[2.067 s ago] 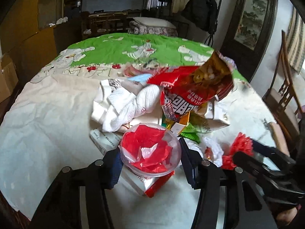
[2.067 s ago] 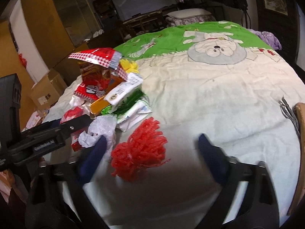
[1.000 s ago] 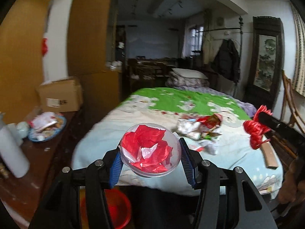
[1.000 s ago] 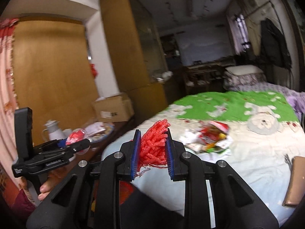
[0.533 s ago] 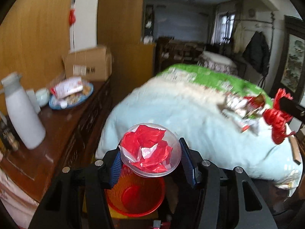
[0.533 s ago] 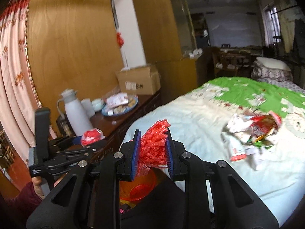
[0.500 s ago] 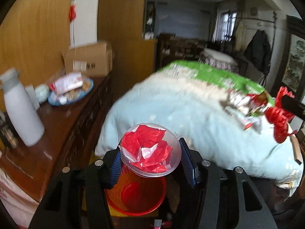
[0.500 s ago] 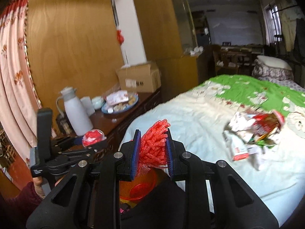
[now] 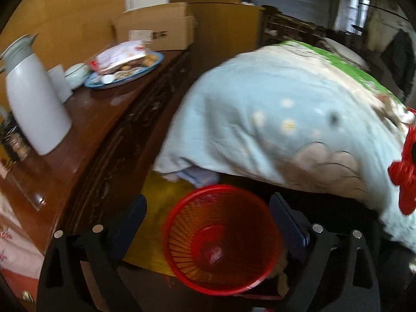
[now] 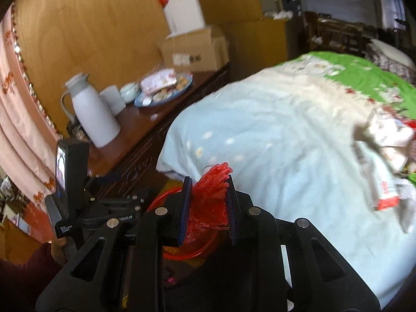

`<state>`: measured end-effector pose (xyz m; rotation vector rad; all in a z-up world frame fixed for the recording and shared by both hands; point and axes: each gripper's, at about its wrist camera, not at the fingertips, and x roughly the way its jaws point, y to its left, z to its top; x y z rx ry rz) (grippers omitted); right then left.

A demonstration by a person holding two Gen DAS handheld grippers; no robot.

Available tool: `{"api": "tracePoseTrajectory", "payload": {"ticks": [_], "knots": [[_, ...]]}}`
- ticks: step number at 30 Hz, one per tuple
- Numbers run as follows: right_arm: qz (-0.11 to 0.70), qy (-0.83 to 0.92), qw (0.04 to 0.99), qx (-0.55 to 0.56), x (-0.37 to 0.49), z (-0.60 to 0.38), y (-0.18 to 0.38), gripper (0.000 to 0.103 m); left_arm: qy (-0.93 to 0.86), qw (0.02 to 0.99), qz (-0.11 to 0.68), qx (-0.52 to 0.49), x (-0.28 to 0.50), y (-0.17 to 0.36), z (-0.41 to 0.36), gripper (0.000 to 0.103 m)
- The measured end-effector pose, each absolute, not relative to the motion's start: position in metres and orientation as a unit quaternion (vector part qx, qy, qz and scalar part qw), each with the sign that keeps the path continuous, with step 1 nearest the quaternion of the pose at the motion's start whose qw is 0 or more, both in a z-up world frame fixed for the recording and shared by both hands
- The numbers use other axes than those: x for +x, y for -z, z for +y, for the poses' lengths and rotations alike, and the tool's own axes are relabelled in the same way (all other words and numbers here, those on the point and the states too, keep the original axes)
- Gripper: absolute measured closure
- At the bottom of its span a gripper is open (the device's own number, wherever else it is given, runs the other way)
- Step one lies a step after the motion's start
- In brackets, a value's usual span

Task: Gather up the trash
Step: 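Carry both items to the red wastebasket and open both tools to drop them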

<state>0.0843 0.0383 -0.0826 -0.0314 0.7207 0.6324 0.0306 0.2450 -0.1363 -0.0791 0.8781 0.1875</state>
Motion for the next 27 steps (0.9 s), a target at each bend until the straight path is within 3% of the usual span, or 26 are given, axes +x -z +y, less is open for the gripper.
{"api": "tracePoseTrajectory", "payload": {"ticks": [8, 13, 18, 27], "knots": [[0.377, -0.361, 0.852, -0.038, 0.106, 0.101, 0.099, 0.072, -0.179, 0.897, 0.403, -0.026, 0.025, 0.137, 0.289, 0.007], [0.381, -0.376, 0.844, -0.039, 0.111, 0.116, 0.102, 0.054, -0.187, 0.893, 0.408, -0.039, 0.022, 0.141, 0.301, 0.006], [0.369, -0.369, 0.852, -0.046, 0.109, 0.113, 0.099, 0.051, -0.186, 0.893, 0.409, -0.035, 0.022, 0.139, 0.294, 0.006], [0.335, -0.339, 0.879, -0.004, 0.101, 0.068, 0.077, 0.035, -0.167, 0.908, 0.384, 0.000, 0.018, 0.109, 0.258, 0.006]]}}
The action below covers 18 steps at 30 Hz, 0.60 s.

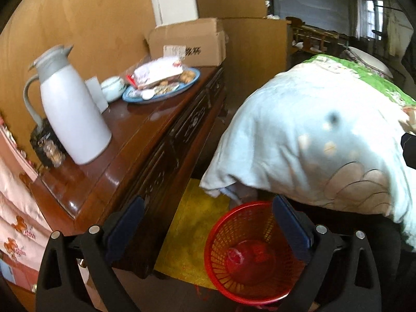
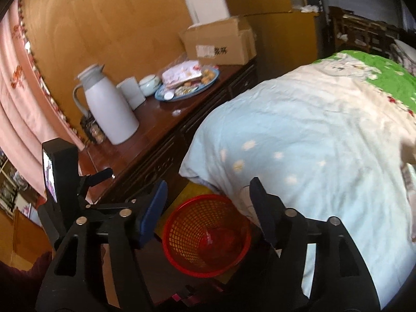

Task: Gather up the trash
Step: 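Carry both items to the red wastebasket and open both tools to drop them, then move both tools back over the trash pile on the quilt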

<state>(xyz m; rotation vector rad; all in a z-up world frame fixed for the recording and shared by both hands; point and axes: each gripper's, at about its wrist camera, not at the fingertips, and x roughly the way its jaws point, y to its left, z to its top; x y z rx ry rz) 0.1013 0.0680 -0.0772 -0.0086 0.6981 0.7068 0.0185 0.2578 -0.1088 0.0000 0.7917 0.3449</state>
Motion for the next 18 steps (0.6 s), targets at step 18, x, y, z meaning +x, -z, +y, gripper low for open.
{"api": "tracePoseTrajectory", "payload": {"ticks": [18], "knots": [[0.204, -0.267, 0.940, 0.064, 0.021, -0.072, 0.020, 0.020, -0.105, 0.944, 0.284, 0.129, -0.020, 0.026, 0.118, 0.006]]}}
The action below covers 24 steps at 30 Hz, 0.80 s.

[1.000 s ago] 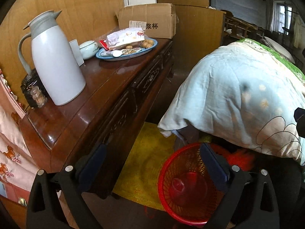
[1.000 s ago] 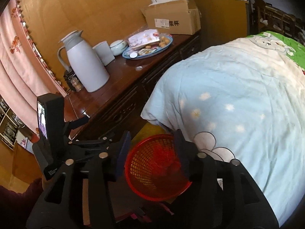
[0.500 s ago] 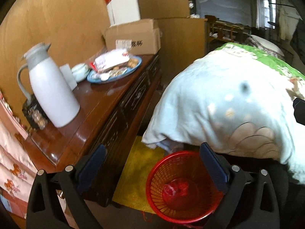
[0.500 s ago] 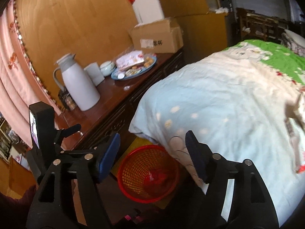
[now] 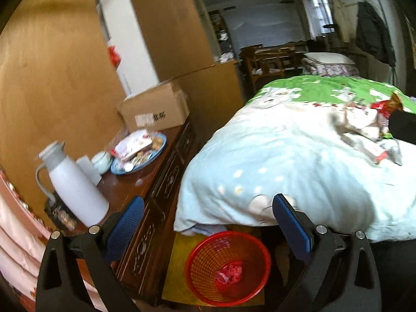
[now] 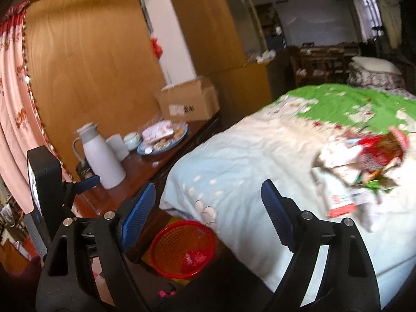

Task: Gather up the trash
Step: 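Move both tools back over the trash pile on the quilt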

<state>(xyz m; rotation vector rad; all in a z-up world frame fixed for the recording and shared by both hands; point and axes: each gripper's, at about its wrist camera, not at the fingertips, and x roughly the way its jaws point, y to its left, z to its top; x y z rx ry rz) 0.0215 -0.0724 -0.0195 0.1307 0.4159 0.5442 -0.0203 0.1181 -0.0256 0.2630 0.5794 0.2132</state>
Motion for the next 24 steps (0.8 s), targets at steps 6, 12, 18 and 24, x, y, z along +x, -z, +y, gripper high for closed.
{"api": "tracePoseTrajectory", "payload": {"ticks": [6, 12, 18, 24], "knots": [[0.193, -0.223, 0.952, 0.083, 0.021, -0.120, 0.018, 0.016, -0.063, 0.946, 0.283, 0.142, -0.009, 0.020, 0.065, 0.006], [0.197, -0.168, 0.959, 0.116, 0.038, -0.170, 0.024, 0.015, -0.028, 0.943, 0.291, 0.159, 0.018, 0.023, 0.023, 0.006], [0.208, -0.099, 0.964, 0.133, 0.060, -0.219, 0.040, 0.015, -0.003, 0.936, 0.305, 0.176, 0.051, 0.032, -0.009, 0.006], [0.237, -0.040, 0.958, 0.159, 0.084, -0.264, 0.068, 0.015, 0.015, 0.924, 0.335, 0.183, 0.089, 0.050, -0.036, 0.006]]}}
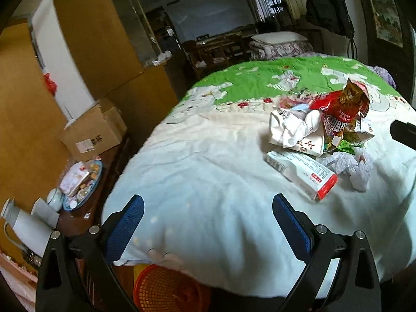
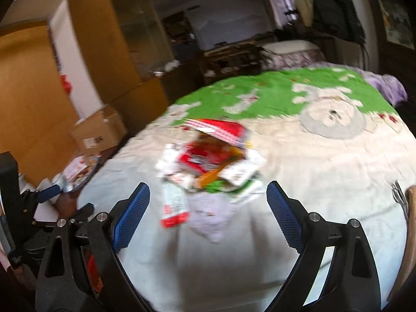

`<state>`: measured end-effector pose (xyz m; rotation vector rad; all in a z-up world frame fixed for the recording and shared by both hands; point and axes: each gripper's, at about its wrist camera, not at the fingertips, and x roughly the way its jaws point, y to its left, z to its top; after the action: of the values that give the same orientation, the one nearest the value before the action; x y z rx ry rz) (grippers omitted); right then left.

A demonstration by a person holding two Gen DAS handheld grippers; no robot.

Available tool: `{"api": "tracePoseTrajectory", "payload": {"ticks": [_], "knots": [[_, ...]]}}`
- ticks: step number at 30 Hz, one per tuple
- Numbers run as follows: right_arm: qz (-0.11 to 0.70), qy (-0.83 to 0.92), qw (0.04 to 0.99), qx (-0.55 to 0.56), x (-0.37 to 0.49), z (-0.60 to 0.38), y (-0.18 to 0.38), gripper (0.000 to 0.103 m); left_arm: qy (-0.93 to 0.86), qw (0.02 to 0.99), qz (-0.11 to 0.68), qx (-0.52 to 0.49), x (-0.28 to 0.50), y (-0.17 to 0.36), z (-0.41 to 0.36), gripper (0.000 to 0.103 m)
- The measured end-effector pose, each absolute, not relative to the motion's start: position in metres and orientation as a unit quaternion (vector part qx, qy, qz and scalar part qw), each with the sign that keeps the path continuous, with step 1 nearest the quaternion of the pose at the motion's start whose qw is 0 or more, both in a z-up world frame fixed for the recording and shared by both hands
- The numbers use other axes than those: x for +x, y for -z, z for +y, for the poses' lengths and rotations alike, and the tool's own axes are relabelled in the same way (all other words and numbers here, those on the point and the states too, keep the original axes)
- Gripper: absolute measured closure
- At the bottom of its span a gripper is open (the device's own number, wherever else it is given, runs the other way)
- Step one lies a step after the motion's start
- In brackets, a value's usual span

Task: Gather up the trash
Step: 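Move both tools back over the trash pile on the quilt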

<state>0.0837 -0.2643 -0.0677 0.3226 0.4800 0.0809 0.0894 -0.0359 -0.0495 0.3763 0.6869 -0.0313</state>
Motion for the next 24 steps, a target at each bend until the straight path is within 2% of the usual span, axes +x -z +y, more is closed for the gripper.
{"api": "tracePoseTrajectory", "payload": {"ticks": [13, 17, 24], "knots": [[0.291, 0.082, 0.940, 0.160, 0.126, -0.317, 0.111, 0.014, 0.087, 0.898, 0.404, 0.153, 0.151, 0.084, -0.073, 0.006], [0.317, 0.076, 0.925, 0.196, 0.136, -0.331, 0.125, 0.013, 0.122, 0.885, 0.429, 0.136, 0.162, 0.095, -0.082, 0.006], [0.320, 0.071, 0.924, 0.195, 0.138, -0.329, 0.127, 0.007, 0.167, 0.866, 0.462, 0.095, 0.184, 0.110, -0.101, 0.006]]}}
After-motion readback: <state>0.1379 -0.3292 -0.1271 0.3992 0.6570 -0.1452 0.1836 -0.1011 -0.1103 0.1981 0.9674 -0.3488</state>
